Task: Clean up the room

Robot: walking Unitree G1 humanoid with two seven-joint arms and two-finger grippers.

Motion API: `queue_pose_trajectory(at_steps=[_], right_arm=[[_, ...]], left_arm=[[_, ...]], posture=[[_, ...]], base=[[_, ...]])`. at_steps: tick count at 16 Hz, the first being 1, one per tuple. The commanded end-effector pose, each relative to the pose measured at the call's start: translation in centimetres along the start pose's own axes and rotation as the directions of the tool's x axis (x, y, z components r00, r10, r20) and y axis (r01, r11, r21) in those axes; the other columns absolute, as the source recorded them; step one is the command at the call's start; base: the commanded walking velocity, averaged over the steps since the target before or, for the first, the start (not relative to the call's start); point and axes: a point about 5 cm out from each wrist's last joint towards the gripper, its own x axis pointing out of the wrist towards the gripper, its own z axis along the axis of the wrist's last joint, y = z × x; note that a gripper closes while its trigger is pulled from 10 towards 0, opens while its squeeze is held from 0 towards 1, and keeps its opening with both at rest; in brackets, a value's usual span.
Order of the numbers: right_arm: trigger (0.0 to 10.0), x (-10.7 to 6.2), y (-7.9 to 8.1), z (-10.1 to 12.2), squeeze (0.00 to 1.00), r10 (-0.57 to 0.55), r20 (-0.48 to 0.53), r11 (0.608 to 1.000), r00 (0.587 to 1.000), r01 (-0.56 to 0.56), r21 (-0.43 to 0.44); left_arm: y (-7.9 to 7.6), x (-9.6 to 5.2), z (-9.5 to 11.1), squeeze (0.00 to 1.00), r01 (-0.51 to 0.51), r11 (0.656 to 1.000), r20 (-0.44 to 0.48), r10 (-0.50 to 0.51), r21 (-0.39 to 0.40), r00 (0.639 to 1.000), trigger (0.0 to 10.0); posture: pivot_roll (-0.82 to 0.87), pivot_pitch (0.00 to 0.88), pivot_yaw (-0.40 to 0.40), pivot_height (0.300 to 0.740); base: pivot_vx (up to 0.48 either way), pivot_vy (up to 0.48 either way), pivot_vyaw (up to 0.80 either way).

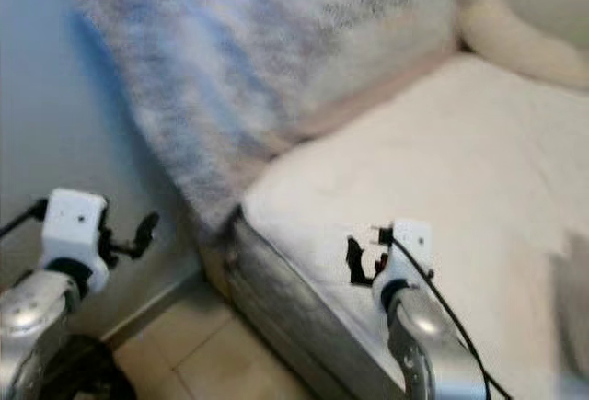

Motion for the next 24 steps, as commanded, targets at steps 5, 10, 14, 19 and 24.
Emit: queue_pose_trajectory(at_steps=[5, 10, 14, 19, 24], right_arm=[[10.0, 0.7, 0.8, 0.3, 0.00, 0.010, 0.026, 1.000, 1.000, -0.010, 0.007], [10.0, 1.0, 0.6, 1.7, 0.00, 0.009, 0.088, 0.998, 0.996, -0.003, -0.068], [10.0, 0.9, 0.6, 1.6, 0.00, 0.011, 0.097, 0.996, 0.995, -0.002, -0.091], [10.0, 0.9, 0.7, 1.7, 0.00, 0.001, 0.113, 0.994, 0.994, 0.012, -0.109], [10.0, 0.7, 0.3, 1.5, 0.00, 0.013, 0.098, 0.994, 0.995, -0.002, -0.109]], left_arm=[[0.4, 0.5, 0.5, 0.00, 0.005, 1.000, 0.037, -0.005, -0.006, 0.999, 10.0], [0.0, 0.9, 0.6, 0.00, -0.007, 0.999, 0.058, 0.009, -0.047, 0.998, 10.0], [0.0, 0.8, 0.5, 0.00, -0.006, 1.000, 0.070, 0.008, -0.021, 0.998, 10.0], [0.5, 0.8, 0.7, 0.00, -0.019, 1.000, 0.081, 0.020, -0.017, 0.996, 10.0], [-0.1, 0.6, 0.5, 0.00, 0.008, 1.000, 0.078, -0.006, -0.029, 0.997, 10.0]], posture=[[-0.07, 0.000, -0.026, 0.740], [-0.07, 0.000, -0.028, 0.740], [-0.06, 0.000, -0.040, 0.740], [-0.06, 0.000, -0.048, 0.740], [-0.06, 0.000, -0.050, 0.740]], base=[[0.000, 0.000, -0.77], [0.000, 0.000, -0.75], [0.000, 0.000, -0.74], [0.000, 0.000, -0.74], [0.000, 0.000, -0.73]])
